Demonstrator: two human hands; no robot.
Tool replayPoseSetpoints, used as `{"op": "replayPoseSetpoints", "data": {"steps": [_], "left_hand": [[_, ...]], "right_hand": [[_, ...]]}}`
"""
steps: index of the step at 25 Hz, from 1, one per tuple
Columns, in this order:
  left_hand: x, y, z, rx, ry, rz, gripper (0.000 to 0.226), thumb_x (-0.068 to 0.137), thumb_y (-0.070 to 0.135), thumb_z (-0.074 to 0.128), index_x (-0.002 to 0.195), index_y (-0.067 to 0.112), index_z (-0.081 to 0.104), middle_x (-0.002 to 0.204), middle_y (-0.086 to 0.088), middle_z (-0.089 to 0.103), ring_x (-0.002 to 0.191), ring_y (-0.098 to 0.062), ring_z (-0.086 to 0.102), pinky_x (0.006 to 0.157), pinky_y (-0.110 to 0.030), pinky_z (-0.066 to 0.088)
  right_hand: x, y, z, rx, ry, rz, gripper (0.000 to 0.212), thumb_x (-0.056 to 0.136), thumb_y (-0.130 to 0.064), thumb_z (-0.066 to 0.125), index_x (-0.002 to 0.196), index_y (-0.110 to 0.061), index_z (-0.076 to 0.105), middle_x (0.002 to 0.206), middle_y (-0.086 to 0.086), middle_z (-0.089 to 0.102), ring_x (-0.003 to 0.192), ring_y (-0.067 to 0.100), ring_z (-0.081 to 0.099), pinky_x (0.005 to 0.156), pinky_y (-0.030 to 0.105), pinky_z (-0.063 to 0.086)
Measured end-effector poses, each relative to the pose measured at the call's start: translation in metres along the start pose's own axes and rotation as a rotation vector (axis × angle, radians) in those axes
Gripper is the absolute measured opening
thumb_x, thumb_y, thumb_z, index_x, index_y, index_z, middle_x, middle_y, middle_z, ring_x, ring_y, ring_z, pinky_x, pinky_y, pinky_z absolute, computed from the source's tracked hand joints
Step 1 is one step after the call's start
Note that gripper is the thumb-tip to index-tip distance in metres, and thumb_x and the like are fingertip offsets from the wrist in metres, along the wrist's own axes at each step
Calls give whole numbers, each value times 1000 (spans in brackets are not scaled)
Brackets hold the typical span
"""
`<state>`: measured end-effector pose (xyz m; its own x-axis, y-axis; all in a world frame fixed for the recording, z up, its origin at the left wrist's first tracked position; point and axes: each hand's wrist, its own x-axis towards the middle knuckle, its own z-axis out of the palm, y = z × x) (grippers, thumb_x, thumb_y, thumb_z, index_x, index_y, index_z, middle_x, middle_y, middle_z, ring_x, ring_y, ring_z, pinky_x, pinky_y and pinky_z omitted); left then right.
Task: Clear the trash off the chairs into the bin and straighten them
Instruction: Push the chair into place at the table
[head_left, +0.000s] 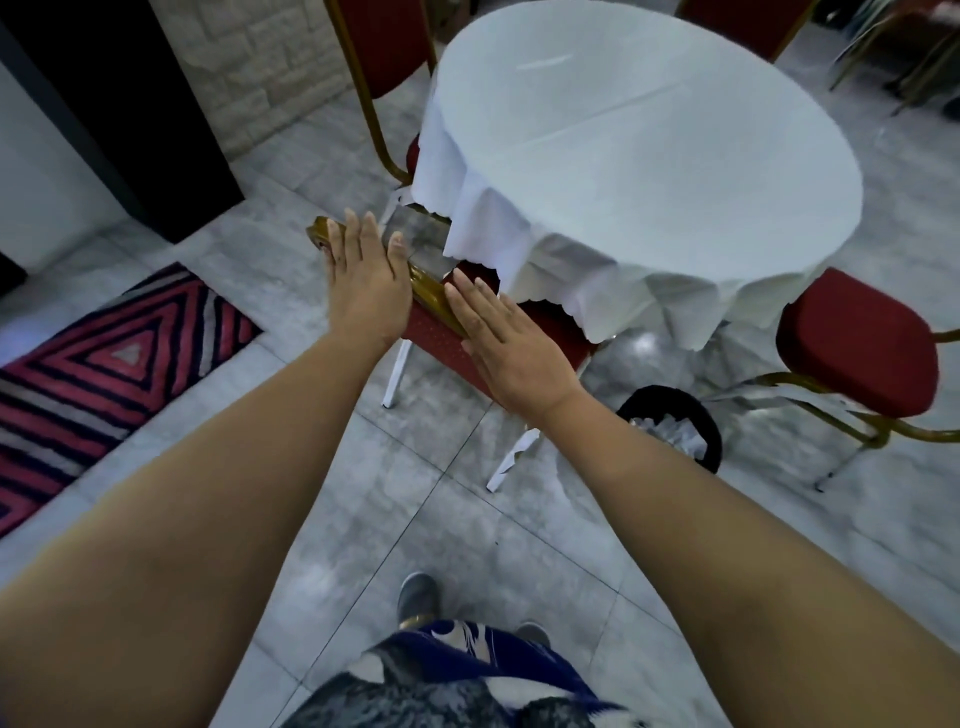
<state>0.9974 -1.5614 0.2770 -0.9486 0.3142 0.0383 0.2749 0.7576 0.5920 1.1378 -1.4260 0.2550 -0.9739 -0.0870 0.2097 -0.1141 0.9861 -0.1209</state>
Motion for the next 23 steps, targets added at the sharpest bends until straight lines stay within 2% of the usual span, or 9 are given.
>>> {"op": "replayPoseSetpoints", "data": {"steps": [5, 10, 13, 17, 21, 23], "left_hand": [[-11, 9, 0, 130, 26, 37, 64, 101, 45, 8, 153, 8, 7, 162, -10, 0, 149, -22, -8, 120, -42, -5], [-40, 51, 28, 416, 8, 425, 68, 98, 50, -1, 153, 12, 7, 163, -6, 1, 148, -18, -11, 119, -42, -10], [-54, 88, 54, 396, -88, 539, 68, 99, 50, 2, 153, 11, 11, 162, -8, 5, 149, -18, -6, 120, -41, -7], [-86, 158, 117, 360, -295, 600, 64, 100, 49, 8, 154, 12, 9, 162, -7, 2, 149, -17, -7, 120, -38, -7], [-128, 227, 187, 343, -481, 629, 63, 101, 47, 12, 154, 14, 8, 163, -7, -2, 149, -17, -6, 121, -37, -5], [-153, 267, 225, 331, -554, 662, 63, 102, 47, 14, 154, 13, 8, 163, -7, 0, 149, -18, -5, 120, -37, -4]], "right_hand": [[-21, 3, -10, -31, -60, 136, 56, 106, -36, 21, 156, -16, 9, 165, 1, 8, 152, 14, 6, 124, 33, 6], [-86, 42, -23, -62, -90, 421, 57, 105, -40, 18, 156, -16, 8, 165, 2, 8, 152, 15, 8, 124, 34, 4], [-135, 72, -27, -53, -107, 581, 60, 102, -44, 7, 156, -17, 3, 165, 0, 4, 152, 14, 2, 124, 35, 5], [-210, 124, -36, 3, -47, 823, 58, 105, -39, 21, 156, -14, 11, 164, 4, 14, 152, 18, 11, 121, 31, 5], [-291, 179, -55, 43, -1, 990, 56, 105, -35, 32, 155, -12, 21, 161, 8, 25, 149, 26, 22, 121, 39, 19], [-338, 213, -69, 70, 19, 1070, 56, 105, -35, 34, 154, -12, 21, 161, 8, 25, 149, 26, 22, 121, 40, 21]]}}
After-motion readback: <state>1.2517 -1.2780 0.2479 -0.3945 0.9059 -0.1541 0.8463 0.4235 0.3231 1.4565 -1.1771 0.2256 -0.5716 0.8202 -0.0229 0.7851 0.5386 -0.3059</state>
